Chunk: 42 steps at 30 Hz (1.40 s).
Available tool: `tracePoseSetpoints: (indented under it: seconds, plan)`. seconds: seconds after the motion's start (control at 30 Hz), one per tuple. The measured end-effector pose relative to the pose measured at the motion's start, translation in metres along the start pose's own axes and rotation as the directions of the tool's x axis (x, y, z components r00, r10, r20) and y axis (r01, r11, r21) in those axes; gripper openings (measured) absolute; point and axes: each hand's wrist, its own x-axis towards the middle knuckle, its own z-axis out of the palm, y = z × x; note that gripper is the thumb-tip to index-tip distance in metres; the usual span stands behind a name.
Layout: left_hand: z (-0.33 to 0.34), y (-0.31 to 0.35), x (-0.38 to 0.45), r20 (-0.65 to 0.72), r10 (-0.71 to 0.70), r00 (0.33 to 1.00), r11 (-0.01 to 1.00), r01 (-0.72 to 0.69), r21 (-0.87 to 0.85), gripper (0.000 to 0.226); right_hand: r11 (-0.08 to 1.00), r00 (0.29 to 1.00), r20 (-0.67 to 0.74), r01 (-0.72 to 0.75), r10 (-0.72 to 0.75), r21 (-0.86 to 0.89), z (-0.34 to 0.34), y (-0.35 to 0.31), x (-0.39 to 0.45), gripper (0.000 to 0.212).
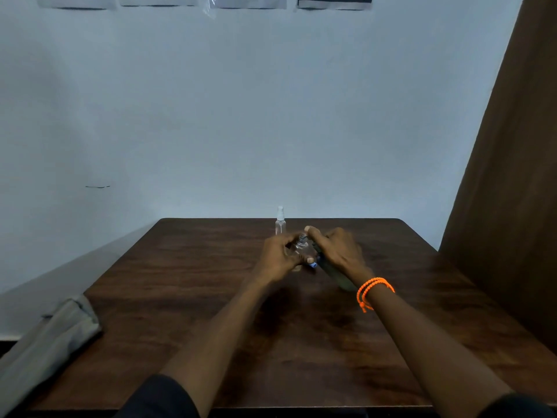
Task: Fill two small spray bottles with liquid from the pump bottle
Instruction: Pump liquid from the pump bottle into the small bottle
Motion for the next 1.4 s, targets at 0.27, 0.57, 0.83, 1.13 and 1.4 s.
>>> tracePoseSetpoints:
  seconds: [0.27,0.57,0.83,1.13,1.4]
  plan:
    - [-0.0026,-0.0021,0.0001,0.002,0.021,1.000,1.000,-0.021,0.019,0.058,1.000,0.999,-0.024,0.027,-0.027,0.008,0.0013,0.0003,0.0009,0.081]
    - [-0.0026,-0.0011,0.0000,0.015,-0.006,1.000,1.000,0.006,-0.001,0.051,1.000,1.000,-0.008,0.016,-0.016,0.016,-0.0004,-0.0014,0.0005,0.081]
    - [-0.0022,0.0024,-0.0031,0.028,-0.023,0.999,0.999,0.024,-0.038,0.046,0.999,1.000,-0.012,0.024,-0.023,0.035,-0.0007,0.0010,0.0009,0.078]
    - [-0.0030,0.0048,-0.0003,0.026,0.000,1.000,1.000,-0.001,0.025,0.053,0.999,1.000,-0.006,0.030,-0.029,0.030,-0.0037,0.0012,-0.0002,0.079]
    - [-0.0006,0.0011,0.0003,0.017,-0.022,1.000,1.000,0.022,0.014,0.057,0.999,1.000,-0.022,0.017,-0.016,0.046,-0.0016,0.0035,0.0006,0.080]
